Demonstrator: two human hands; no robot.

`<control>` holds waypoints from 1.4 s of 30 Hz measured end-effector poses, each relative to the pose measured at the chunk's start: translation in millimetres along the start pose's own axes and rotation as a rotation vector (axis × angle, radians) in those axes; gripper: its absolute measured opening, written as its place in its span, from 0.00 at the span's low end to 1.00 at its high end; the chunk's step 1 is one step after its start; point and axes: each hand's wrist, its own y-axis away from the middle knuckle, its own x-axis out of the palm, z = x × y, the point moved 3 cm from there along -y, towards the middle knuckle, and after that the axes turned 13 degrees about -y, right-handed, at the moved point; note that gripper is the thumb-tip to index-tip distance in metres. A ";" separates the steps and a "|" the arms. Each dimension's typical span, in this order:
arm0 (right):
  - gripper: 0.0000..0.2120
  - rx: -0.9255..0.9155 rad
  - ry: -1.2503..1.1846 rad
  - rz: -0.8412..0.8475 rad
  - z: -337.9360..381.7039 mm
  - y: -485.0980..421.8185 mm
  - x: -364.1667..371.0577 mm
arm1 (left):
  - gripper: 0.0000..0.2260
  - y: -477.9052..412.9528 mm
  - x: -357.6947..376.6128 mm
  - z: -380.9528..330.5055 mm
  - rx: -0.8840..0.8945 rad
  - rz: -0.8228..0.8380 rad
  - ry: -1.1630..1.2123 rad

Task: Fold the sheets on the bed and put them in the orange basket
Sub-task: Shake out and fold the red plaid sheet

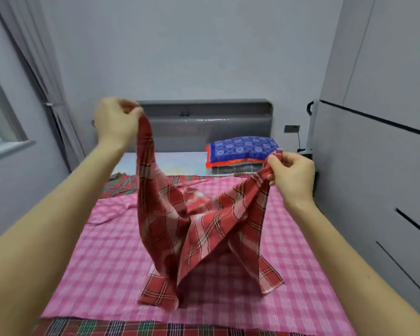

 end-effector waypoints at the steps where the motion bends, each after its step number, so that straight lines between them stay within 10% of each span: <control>1: 0.12 0.000 -0.017 0.046 4.3 3.5 12.1 | 0.08 13.8 10.6 -15.9 0.116 0.100 0.002; 5: 0.12 0.015 -0.065 0.224 8.0 30.8 45.6 | 0.04 78.5 56.1 -55.8 0.220 0.438 0.130; 26: 0.13 -0.123 0.408 0.534 -22.4 78.9 48.9 | 0.08 156.2 91.6 -47.6 0.098 0.530 0.094; 35: 0.11 -0.025 0.380 0.520 -21.2 65.3 25.8 | 0.05 163.3 80.4 -38.5 0.195 0.691 0.089; 39: 0.14 0.173 0.021 0.936 5.8 50.7 36.3 | 0.08 139.4 49.5 -64.2 0.306 0.716 0.163; 42: 0.09 0.120 -0.112 0.937 37.3 37.1 48.3 | 0.10 107.0 21.0 -93.4 0.449 0.635 0.092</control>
